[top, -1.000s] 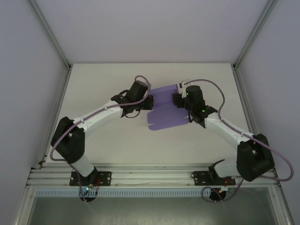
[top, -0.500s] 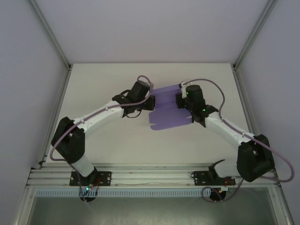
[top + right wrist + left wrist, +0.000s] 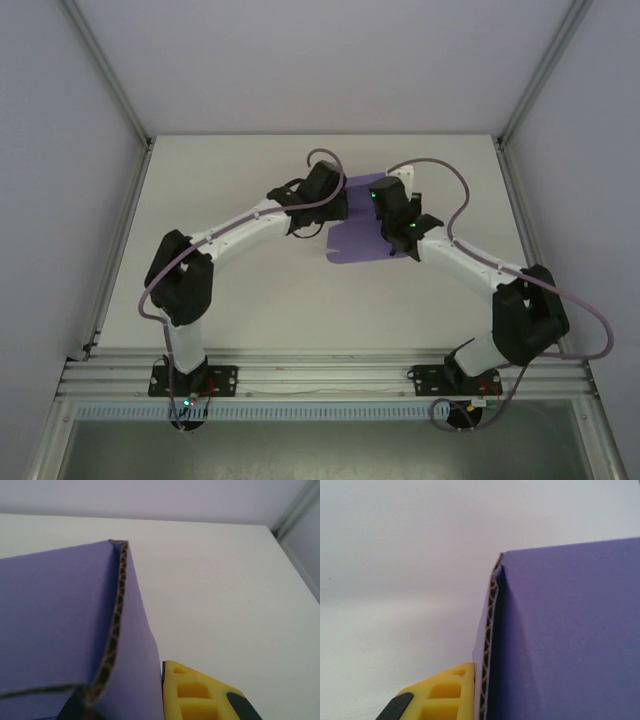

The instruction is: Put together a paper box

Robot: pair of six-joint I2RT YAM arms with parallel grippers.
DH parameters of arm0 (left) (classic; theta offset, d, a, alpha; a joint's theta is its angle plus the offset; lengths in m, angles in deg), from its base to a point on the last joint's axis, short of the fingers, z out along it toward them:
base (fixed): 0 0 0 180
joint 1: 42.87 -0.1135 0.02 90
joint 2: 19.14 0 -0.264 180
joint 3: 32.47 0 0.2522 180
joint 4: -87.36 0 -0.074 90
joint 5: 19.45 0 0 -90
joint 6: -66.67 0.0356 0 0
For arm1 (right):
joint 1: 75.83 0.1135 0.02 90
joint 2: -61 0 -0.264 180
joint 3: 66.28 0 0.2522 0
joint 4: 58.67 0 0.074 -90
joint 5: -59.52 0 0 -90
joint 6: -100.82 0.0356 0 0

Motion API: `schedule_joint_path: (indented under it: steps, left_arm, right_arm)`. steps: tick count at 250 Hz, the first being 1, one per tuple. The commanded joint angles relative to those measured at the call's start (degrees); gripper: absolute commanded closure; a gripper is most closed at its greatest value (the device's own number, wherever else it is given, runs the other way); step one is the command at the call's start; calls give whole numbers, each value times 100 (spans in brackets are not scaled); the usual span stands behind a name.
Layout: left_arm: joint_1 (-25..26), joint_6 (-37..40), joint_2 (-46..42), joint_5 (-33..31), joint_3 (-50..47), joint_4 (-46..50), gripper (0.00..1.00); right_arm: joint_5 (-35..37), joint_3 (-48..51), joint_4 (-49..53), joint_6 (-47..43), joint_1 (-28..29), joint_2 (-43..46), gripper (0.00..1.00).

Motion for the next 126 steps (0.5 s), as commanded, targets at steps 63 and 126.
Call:
schedule_joint_path:
  steps: [63,126]
  left_arm:
    - [-572,-1633,888,-2189,834,2687,100]
    - [-605,-1755,1240,-2148,1577,3194,100]
  right_arm:
    - [3485,-375,532,1720,8,-166,100]
    - [3706,-895,1163,2470,138,-738,100]
